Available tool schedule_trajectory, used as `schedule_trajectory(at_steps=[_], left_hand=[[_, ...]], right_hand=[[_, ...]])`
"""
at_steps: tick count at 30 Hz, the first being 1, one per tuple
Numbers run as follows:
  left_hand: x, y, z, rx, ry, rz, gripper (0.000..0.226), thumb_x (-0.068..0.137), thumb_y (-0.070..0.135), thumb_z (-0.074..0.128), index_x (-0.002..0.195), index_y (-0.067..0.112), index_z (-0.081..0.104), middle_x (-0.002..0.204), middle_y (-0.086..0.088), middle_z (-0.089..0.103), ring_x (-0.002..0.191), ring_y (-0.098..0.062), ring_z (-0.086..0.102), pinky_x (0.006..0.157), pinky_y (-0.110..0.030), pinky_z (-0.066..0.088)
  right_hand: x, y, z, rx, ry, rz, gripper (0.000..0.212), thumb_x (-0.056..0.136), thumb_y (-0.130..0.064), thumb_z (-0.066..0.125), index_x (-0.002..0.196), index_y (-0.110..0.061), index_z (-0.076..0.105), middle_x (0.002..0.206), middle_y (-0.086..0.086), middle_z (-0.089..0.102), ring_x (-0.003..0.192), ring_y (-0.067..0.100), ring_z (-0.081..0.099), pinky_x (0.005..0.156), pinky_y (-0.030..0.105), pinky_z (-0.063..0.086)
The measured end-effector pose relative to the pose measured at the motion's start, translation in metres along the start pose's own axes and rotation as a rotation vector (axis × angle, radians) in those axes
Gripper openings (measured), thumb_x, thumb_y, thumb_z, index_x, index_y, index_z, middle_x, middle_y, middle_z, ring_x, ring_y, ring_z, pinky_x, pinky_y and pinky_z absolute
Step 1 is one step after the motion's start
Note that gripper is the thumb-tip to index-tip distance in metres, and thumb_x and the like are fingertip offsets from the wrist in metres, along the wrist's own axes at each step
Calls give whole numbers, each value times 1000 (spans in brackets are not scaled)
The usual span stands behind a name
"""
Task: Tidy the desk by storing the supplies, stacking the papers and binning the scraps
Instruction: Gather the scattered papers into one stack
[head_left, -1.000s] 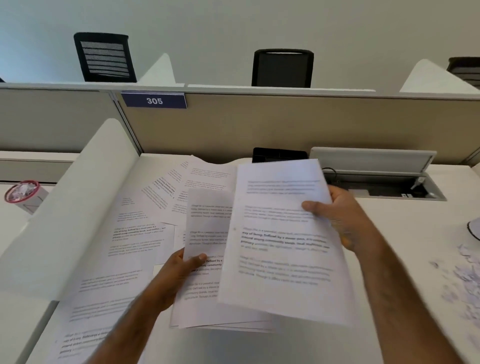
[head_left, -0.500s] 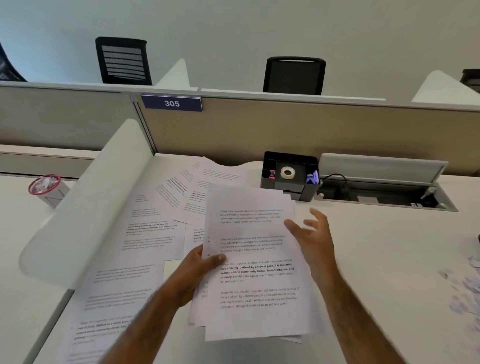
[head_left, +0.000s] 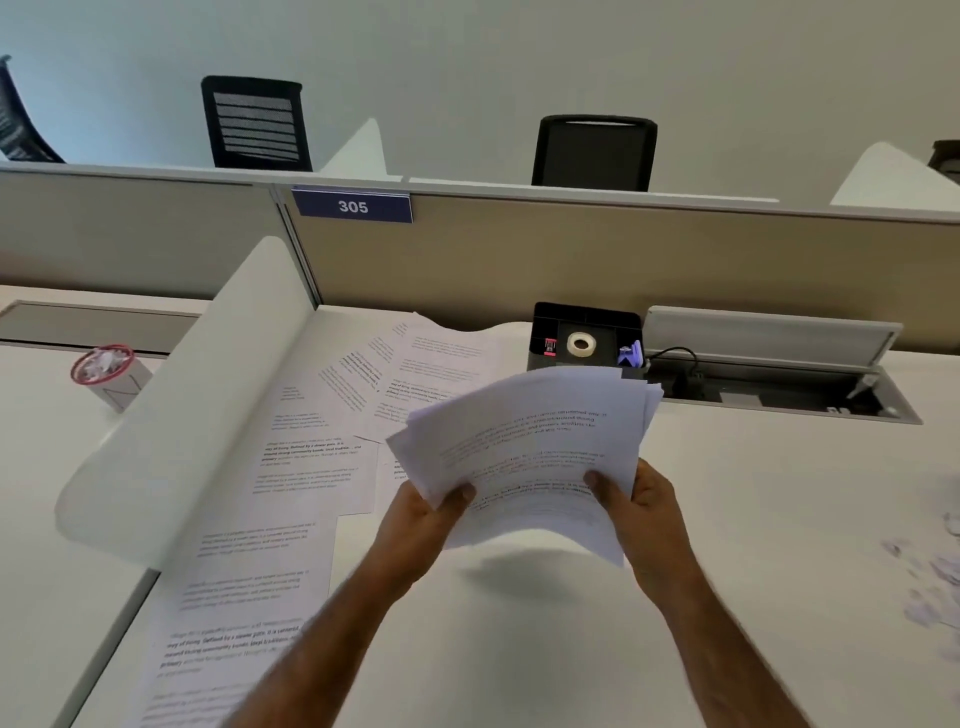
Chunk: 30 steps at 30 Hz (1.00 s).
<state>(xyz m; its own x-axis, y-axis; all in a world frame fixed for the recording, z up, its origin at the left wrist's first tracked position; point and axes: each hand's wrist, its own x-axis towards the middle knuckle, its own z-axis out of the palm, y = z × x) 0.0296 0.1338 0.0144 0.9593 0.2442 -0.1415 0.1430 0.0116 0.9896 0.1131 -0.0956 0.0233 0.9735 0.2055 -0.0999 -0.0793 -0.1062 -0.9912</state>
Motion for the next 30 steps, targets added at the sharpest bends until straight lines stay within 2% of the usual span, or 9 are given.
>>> schedule_trajectory(at_steps=[3, 6, 11, 16, 19, 21, 24, 27, 30], left_hand=[[0, -6, 2, 13, 9, 22, 36, 83, 35, 70, 117, 48, 65, 109, 17, 74, 107, -12, 70, 82, -28, 63], [2, -10, 6, 47, 33, -2, 32, 83, 40, 70, 114, 45, 70, 108, 18, 77, 102, -16, 73, 82, -32, 64], [6, -9, 14, 69, 44, -19, 22, 100, 27, 64, 115, 43, 69, 102, 19, 76, 98, -13, 72, 81, -27, 63], [0, -14, 9, 35, 40, -45, 33, 87, 36, 73, 119, 42, 68, 108, 17, 76, 102, -10, 71, 80, -23, 61], [1, -20, 11, 51, 40, -68, 30, 91, 33, 74, 119, 42, 70, 109, 17, 77, 102, -13, 72, 82, -24, 60], [4, -22, 12, 65, 36, -87, 38, 85, 40, 72, 123, 39, 71, 111, 16, 77, 103, -14, 72, 87, -31, 61], [6, -26, 13, 68, 27, -95, 39, 88, 38, 70, 127, 36, 70, 114, 12, 76, 107, -18, 71, 91, -39, 61], [9, -24, 13, 87, 50, -79, 25, 97, 30, 66, 122, 30, 72, 112, 8, 78, 104, -19, 73, 91, -41, 62], [8, -20, 1, 179, 61, -54, 29, 97, 36, 63, 120, 22, 74, 112, 6, 78, 102, -17, 75, 90, -41, 62]], right_hand=[[-4, 8, -4, -96, -8, -36, 29, 96, -6, 61, 113, -30, 64, 103, -8, 72, 96, 8, 68, 79, 26, 58], [-8, 18, -5, -73, 22, -9, 36, 84, -11, 61, 118, -25, 61, 105, -5, 71, 100, 11, 67, 83, 28, 58], [-12, 19, -3, 10, 86, -43, 34, 77, -17, 54, 108, -25, 65, 97, -1, 72, 96, 17, 68, 70, 22, 57], [-9, 25, -6, 68, 21, -25, 51, 78, 2, 55, 125, -17, 57, 108, 4, 69, 105, 21, 65, 86, 37, 58], [-10, 30, 0, 26, 28, 24, 44, 72, -5, 50, 111, -21, 63, 99, -1, 72, 99, 21, 67, 82, 37, 58], [-9, 32, 3, -5, 45, 24, 36, 78, -2, 50, 102, -24, 65, 94, -3, 73, 94, 18, 68, 75, 30, 56], [-5, 38, 4, -72, 26, 26, 29, 95, 2, 52, 108, -21, 65, 102, -1, 72, 99, 19, 67, 78, 29, 54], [1, 42, 1, -101, 52, 5, 23, 97, -7, 59, 117, -16, 63, 108, 0, 72, 100, 20, 68, 85, 39, 56], [8, 44, -2, -129, 53, 9, 22, 96, -8, 61, 113, -21, 65, 104, -6, 72, 94, 20, 69, 83, 43, 57]])
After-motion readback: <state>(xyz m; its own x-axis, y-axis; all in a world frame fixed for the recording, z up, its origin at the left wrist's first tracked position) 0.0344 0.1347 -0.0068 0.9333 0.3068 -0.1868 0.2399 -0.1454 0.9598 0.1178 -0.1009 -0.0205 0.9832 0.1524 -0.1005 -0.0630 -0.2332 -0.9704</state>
